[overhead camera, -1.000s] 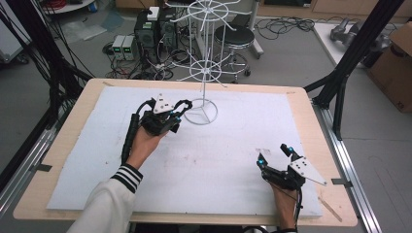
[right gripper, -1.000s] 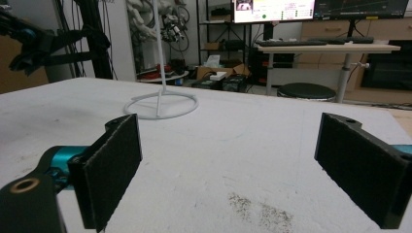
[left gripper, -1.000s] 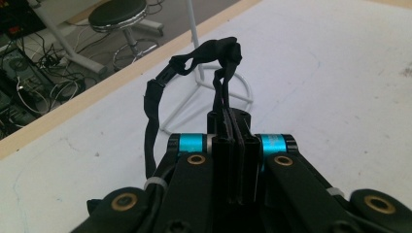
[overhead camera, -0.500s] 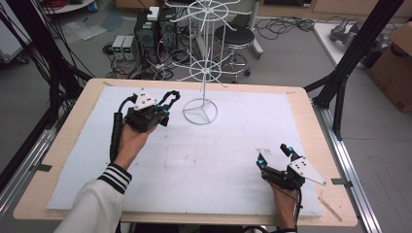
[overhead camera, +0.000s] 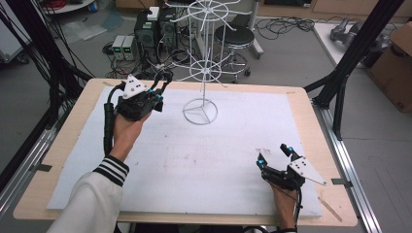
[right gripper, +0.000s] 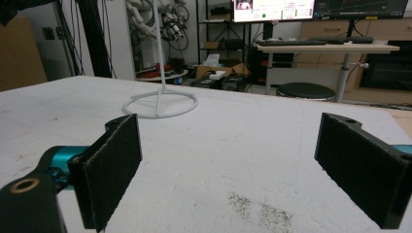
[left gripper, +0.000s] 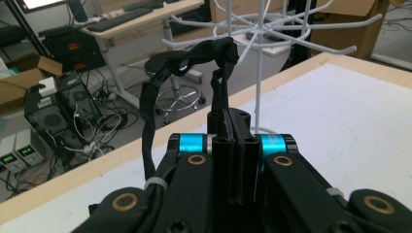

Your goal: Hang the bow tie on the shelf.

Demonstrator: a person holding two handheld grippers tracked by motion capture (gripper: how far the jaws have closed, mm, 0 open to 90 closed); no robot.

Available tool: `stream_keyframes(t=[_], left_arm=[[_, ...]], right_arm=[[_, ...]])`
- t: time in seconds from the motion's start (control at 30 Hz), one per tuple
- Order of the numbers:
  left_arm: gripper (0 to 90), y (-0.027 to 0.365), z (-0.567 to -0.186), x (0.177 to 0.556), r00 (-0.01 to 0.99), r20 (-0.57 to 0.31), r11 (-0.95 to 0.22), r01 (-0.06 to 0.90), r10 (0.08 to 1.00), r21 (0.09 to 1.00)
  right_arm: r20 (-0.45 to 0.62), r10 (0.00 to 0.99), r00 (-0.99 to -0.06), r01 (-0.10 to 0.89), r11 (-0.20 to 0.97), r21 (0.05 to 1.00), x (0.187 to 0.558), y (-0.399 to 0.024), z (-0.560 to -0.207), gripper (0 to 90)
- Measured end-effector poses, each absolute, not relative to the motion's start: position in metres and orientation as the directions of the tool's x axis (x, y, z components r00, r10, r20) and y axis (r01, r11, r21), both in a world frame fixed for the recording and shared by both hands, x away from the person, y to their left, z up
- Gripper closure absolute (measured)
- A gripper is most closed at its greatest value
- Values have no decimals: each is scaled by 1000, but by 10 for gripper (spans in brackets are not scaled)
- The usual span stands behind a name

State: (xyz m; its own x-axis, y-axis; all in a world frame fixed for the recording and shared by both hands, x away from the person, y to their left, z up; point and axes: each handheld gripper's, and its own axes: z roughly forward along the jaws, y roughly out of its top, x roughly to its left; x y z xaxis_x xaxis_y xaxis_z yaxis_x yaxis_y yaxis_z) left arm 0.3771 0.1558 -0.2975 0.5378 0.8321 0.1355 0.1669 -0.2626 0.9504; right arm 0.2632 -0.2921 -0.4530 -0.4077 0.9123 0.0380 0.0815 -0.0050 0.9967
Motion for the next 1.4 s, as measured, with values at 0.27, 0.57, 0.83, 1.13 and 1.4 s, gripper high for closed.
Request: stream_keyframes(t=[0.27,0.57,0.83,1.13,1.4], left_arm=[[879,149,-295,383,537,137,-259,157,832,953],[879,134,-290,389,557,134,-251,139,819,958],[879,120,-294,398,576,124,-248,141,808,958],[879,105,-305,405,607,118,-267,161,786,950],[876,98,-318,409,619,75,-244,193,782,950]], right_arm=[[39,911,-410,81,-7,997,263,-292,-453,88],[41,911,-409,82,-8,997,263,-292,-453,88],[39,912,-408,78,-8,997,263,-293,-453,88],[45,911,-409,81,-13,997,263,-293,-453,89],[43,910,-412,77,-12,997,263,-293,-453,88]])
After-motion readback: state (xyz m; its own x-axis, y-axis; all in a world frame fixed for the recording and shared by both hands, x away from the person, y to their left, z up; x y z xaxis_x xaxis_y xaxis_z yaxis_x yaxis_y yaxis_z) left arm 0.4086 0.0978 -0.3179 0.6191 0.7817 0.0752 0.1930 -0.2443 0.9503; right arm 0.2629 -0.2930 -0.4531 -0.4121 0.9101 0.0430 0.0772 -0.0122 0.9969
